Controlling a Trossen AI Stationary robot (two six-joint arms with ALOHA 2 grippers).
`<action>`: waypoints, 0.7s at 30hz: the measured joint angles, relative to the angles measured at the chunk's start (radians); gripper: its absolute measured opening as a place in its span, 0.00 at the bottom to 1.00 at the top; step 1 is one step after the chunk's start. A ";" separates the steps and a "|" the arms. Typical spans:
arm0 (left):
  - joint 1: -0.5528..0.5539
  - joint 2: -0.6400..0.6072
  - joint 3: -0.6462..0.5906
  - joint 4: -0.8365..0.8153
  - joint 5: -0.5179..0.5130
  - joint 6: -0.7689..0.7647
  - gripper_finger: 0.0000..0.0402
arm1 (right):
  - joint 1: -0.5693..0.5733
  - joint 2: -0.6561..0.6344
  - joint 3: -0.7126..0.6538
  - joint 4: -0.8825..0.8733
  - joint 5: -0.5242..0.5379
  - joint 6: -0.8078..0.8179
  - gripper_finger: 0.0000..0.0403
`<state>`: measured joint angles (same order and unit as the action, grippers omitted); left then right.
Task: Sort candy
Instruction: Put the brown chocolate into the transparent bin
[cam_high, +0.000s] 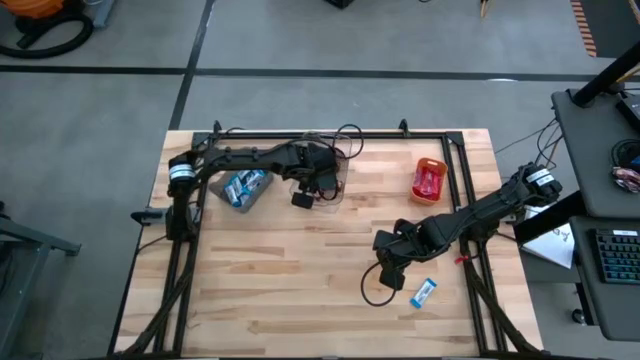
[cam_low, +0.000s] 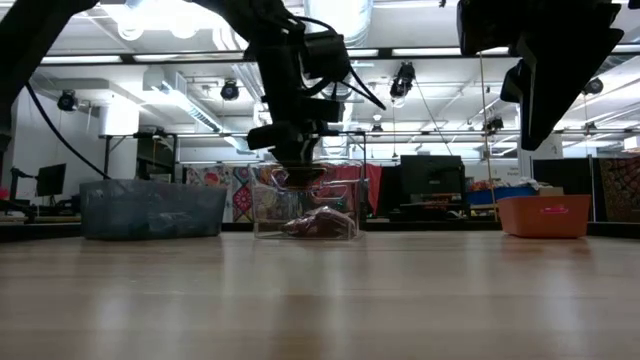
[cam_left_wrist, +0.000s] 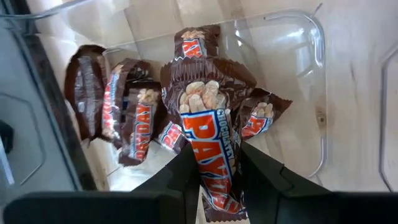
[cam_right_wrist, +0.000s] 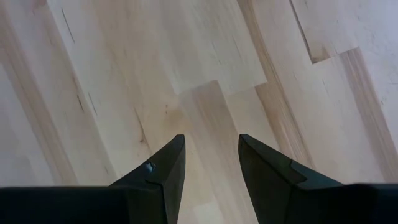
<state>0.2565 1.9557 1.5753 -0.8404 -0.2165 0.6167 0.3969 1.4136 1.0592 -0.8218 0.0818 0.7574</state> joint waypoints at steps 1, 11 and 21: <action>0.000 0.005 0.000 0.002 0.008 0.000 0.20 | 0.000 0.000 0.000 0.001 0.000 0.000 0.35; 0.000 0.037 0.000 0.024 0.039 -0.022 0.20 | 0.000 0.000 0.000 0.006 0.000 -0.002 0.35; 0.000 0.037 0.000 0.024 0.039 -0.048 0.22 | 0.000 0.000 0.000 0.013 0.000 -0.003 0.35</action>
<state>0.2562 1.9930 1.5749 -0.8162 -0.1772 0.5685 0.3969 1.4136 1.0592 -0.8093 0.0818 0.7547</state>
